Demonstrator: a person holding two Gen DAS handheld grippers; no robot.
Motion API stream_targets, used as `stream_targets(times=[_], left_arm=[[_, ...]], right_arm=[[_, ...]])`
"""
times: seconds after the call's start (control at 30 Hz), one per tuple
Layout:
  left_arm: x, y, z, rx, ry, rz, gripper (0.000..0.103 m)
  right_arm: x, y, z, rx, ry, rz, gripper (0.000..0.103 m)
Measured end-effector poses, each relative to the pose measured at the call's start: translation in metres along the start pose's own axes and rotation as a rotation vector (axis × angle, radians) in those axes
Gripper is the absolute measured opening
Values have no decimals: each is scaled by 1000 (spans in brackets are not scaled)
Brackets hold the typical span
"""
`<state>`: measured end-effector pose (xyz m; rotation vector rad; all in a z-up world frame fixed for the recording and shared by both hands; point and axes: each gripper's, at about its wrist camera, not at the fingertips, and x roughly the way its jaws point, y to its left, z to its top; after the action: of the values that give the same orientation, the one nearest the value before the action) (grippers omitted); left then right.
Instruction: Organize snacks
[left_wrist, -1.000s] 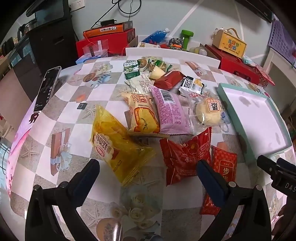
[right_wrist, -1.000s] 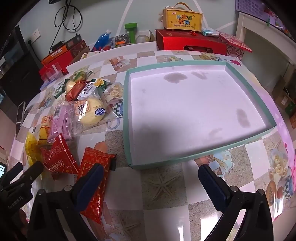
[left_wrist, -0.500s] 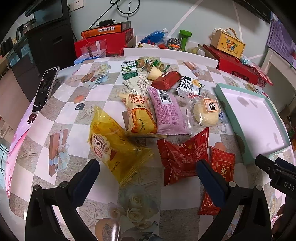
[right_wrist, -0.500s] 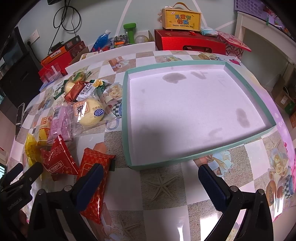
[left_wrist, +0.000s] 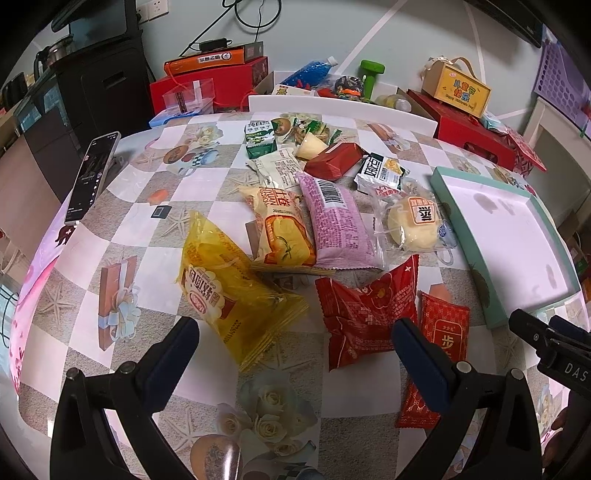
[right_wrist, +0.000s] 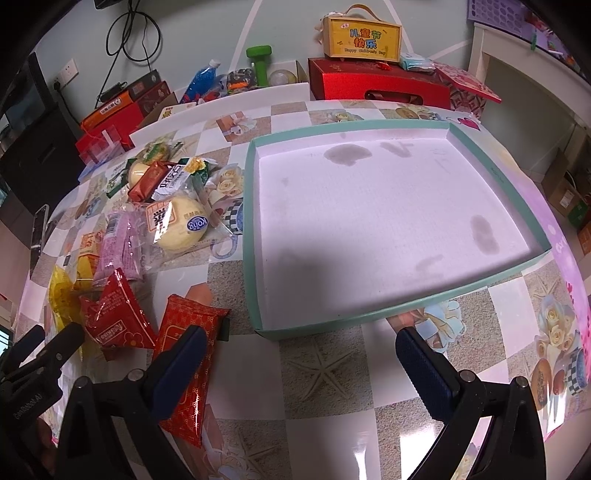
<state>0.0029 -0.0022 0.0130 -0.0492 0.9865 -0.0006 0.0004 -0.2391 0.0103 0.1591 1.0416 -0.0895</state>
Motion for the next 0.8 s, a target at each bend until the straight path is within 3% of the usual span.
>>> stream_targets(times=[0.8], left_arm=[[-3,-2,1,8,-9,-6,103]], right_arm=[[-2,-1,0,7,-1,0,103]])
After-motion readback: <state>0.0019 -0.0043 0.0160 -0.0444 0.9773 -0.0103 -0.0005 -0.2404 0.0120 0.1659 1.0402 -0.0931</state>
